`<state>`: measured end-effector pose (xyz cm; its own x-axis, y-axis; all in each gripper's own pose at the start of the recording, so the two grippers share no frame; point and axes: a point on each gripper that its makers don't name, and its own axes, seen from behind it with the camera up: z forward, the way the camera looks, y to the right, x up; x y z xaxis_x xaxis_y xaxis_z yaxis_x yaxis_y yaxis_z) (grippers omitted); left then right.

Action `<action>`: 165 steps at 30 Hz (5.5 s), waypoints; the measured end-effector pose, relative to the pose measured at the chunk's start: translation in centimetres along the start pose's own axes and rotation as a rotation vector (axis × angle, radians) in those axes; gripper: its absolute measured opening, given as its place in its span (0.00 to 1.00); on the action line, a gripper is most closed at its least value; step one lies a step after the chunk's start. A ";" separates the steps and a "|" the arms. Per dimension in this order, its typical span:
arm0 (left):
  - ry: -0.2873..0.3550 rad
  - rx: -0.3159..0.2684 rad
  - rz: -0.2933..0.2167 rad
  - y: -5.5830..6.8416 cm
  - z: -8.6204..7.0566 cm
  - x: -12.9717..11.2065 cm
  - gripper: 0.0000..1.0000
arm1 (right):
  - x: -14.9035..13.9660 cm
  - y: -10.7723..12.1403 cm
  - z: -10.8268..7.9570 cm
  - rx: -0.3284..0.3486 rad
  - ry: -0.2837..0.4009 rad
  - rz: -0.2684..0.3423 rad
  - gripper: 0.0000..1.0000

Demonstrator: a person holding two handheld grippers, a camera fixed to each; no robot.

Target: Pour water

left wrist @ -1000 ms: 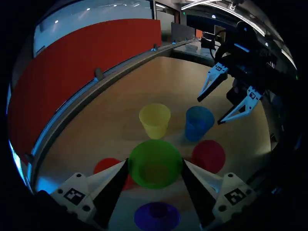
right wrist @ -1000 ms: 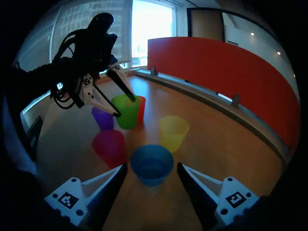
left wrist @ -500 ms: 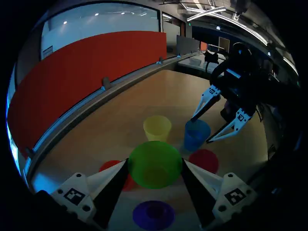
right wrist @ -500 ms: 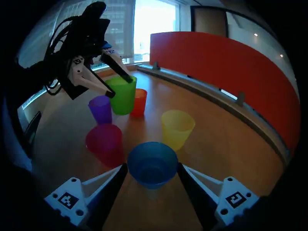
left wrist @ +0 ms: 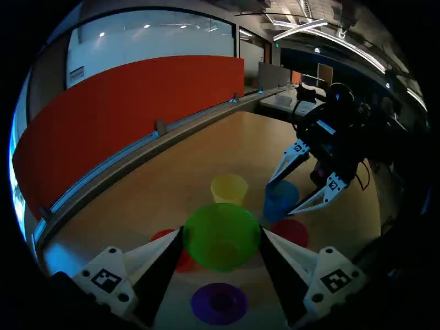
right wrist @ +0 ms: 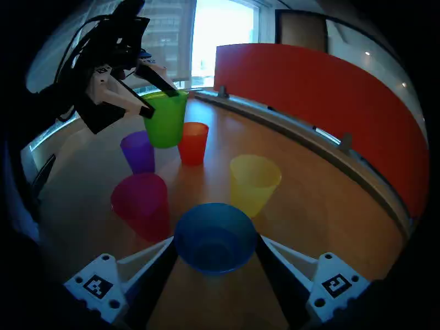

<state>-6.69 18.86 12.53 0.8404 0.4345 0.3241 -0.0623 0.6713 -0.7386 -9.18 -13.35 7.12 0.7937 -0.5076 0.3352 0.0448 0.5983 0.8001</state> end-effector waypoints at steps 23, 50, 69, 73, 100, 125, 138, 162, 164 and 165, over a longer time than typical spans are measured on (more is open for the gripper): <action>0.070 0.029 -0.041 -0.3 -1.5 0.5 0.91 | 4.0 0.1 -2.0 -0.037 0.114 0.050 0.90; 0.361 0.078 -0.095 0.5 -7.4 4.1 0.91 | 17.6 -1.6 -8.5 -0.075 0.408 0.069 0.90; 0.457 0.054 -0.105 2.6 -9.0 4.9 0.91 | 21.5 -3.2 -10.1 -0.066 0.488 0.019 0.90; 0.454 0.047 -0.093 3.2 -9.0 4.6 0.91 | 22.3 -3.3 -10.4 -0.072 0.498 0.001 0.91; 0.477 -0.024 -0.032 6.9 -9.2 3.1 0.91 | 27.3 -6.0 -10.8 -0.062 0.504 -0.255 0.91; 0.494 -0.083 -0.030 9.0 -8.9 2.8 0.91 | 30.1 -7.8 -10.5 -0.075 0.521 -0.468 0.91; 0.504 -0.079 -0.006 9.5 -9.2 2.7 0.91 | 30.9 -8.7 -9.9 -0.100 0.525 -0.605 0.91; 0.562 -0.069 -0.019 9.5 -9.8 4.1 0.91 | 33.0 -9.1 -9.9 -0.173 0.527 -0.800 0.91; 0.567 -0.068 -0.019 9.4 -9.9 4.3 0.91 | 33.1 -9.1 -9.9 -0.179 0.525 -0.816 0.91; 0.569 -0.068 -0.019 9.4 -9.9 4.4 0.91 | 33.2 -9.1 -9.9 -0.182 0.524 -0.824 0.91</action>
<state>1.75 21.13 1.09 0.9997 0.0187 -0.0175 -0.0253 0.6272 -0.7784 22.74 -29.46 6.05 0.6382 -0.4957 -0.5890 0.7609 0.2901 0.5804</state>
